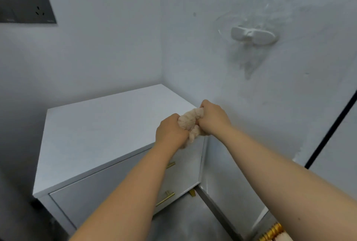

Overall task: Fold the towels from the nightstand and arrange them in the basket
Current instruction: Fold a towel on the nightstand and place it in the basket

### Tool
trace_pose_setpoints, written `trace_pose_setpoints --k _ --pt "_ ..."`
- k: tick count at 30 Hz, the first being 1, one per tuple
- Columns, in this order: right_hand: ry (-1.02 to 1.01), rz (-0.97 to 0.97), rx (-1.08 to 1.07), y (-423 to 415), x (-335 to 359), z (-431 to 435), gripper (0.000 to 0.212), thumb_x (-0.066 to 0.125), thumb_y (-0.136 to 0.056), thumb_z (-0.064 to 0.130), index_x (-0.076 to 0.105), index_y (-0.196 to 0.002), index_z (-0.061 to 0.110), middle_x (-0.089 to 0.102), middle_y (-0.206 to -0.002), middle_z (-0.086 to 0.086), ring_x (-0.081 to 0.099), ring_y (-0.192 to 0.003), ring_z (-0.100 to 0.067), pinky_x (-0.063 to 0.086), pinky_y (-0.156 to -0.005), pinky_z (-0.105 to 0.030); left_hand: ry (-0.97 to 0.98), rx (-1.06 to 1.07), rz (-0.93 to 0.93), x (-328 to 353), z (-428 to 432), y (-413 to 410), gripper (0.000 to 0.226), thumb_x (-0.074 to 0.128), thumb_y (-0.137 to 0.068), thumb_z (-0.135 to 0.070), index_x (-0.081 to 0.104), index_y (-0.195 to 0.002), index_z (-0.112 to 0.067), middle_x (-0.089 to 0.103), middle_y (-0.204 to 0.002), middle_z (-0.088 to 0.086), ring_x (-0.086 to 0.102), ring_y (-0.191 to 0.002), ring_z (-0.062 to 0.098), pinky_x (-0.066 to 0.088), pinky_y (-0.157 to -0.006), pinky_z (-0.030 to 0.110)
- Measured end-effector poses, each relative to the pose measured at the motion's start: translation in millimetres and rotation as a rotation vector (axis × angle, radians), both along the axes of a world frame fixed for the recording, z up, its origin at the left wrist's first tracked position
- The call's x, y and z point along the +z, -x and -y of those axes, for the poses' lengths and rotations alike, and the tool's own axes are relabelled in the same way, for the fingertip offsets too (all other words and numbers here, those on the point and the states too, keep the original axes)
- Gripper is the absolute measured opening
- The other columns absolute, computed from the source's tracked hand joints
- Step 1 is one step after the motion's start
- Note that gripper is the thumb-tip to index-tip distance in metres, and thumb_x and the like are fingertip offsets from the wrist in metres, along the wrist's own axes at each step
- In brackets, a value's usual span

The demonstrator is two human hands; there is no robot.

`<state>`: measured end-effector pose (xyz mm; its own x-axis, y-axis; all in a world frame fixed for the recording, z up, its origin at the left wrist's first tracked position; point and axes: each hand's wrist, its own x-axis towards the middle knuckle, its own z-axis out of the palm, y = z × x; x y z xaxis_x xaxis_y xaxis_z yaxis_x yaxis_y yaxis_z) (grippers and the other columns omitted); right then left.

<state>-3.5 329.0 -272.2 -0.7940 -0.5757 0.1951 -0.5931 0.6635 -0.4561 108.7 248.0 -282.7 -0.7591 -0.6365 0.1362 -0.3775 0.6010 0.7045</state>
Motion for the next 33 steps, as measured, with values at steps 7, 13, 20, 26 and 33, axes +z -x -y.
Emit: trace_pose_setpoints --k 7,13,20,26,33 --pt "-0.406 -0.143 0.008 -12.6 -12.9 -70.6 0.027 0.057 -0.08 0.005 0.045 -0.103 0.012 0.057 -0.107 -0.011 0.054 -0.09 -0.029 0.036 -0.065 -0.031 -0.47 0.031 -0.087 -51.9 -79.7 5.9 0.018 0.055 -0.083 -0.005 0.055 -0.071 -0.019 0.061 -0.076 0.004 0.063 -0.082 0.029 0.057 -0.072 0.042" --pt "-0.56 -0.274 0.079 -20.3 -60.7 -124.8 0.027 0.056 -0.083 0.005 0.051 -0.109 0.007 0.055 -0.109 -0.013 0.054 -0.101 -0.029 0.037 -0.067 -0.033 -0.683 0.119 -0.069 -109.6 -145.5 4.5 0.015 0.057 -0.078 -0.002 0.06 -0.079 -0.016 0.066 -0.082 0.009 0.063 -0.073 0.025 0.054 -0.063 0.033" --pt "-0.673 -0.165 0.196 -34.2 -133.2 -191.9 0.016 0.053 -0.088 0.008 0.05 -0.104 0.007 0.057 -0.096 -0.01 0.055 -0.084 -0.028 0.036 -0.062 -0.033 -0.401 -0.066 0.258 -166.3 -177.6 -4.7 0.012 0.056 -0.078 -0.003 0.056 -0.082 -0.015 0.061 -0.085 0.006 0.059 -0.082 0.029 0.054 -0.068 0.036" --pt "-0.762 0.133 0.165 -26.0 -168.0 -246.5 0.026 0.062 -0.089 0.031 0.047 -0.091 0.01 0.05 -0.085 -0.005 0.048 -0.077 -0.021 0.037 -0.064 -0.031 -0.227 -0.433 0.487 -185.1 -199.0 -1.8 0.022 0.065 -0.08 -0.016 0.061 -0.101 -0.01 0.061 -0.097 0.007 0.058 -0.089 0.024 0.049 -0.065 0.029" --pt "-0.832 0.478 0.178 1.8 -192.3 -275.7 0.035 0.07 -0.081 0.04 0.061 -0.097 0.01 0.059 -0.089 -0.001 0.056 -0.081 -0.019 0.048 -0.072 -0.033 -0.549 -0.434 0.671 -207.4 -208.2 2.1 0.027 0.074 -0.079 -0.017 0.058 -0.099 -0.01 0.061 -0.1 0.008 0.061 -0.097 0.026 0.055 -0.086 0.04"
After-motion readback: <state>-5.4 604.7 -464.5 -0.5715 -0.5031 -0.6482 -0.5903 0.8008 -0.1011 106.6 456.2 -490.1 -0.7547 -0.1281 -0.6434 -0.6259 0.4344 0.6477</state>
